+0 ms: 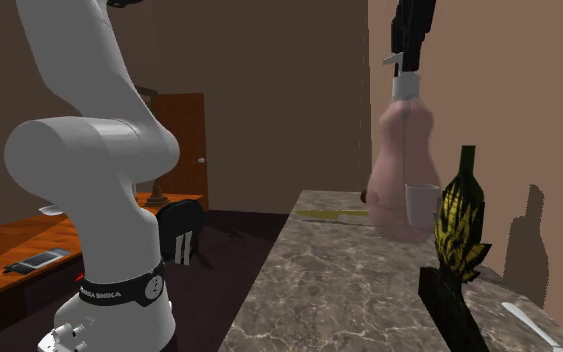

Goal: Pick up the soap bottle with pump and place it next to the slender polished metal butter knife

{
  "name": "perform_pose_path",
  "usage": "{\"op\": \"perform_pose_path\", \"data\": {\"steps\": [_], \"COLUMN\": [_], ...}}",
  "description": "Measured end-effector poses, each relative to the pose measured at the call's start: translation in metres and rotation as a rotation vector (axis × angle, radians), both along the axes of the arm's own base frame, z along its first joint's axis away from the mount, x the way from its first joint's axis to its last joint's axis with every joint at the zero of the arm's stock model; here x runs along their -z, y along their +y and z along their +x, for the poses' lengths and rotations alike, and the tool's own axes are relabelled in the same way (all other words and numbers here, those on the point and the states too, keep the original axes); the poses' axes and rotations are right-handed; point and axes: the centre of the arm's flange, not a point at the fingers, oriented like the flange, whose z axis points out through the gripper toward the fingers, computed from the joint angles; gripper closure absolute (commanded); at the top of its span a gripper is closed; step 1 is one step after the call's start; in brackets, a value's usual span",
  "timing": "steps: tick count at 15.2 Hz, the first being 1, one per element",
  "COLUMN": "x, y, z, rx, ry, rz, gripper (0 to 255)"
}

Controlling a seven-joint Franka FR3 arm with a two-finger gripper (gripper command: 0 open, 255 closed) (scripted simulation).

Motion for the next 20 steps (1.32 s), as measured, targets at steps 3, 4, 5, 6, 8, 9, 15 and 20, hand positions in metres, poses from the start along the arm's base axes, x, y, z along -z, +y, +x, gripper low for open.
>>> {"op": "perform_pose_path", "data": {"steps": [3,4,5,6,8,9,15,20], "x": [0.016,0.021,0.027,0.032,0.044,0.051,0.083,0.109], "y": [0.031,0.041,0.05,0.06,0.084,0.092,0.154,0.2], "z": [0.019,0.023,0.031,0.036,0.044,0.052,0.089,0.116], "rx": [0.0,0.0,0.001,0.001,0.0,0.0,0.0,0.001], "ry": [0.0,0.0,-0.001,0.0,0.0,0.0,-0.001,0.0], "rz": [0.0,0.0,0.0,0.0,0.0,0.0,0.0,0.0], "gripper": [255,255,255,255,255,255,255,255]}}
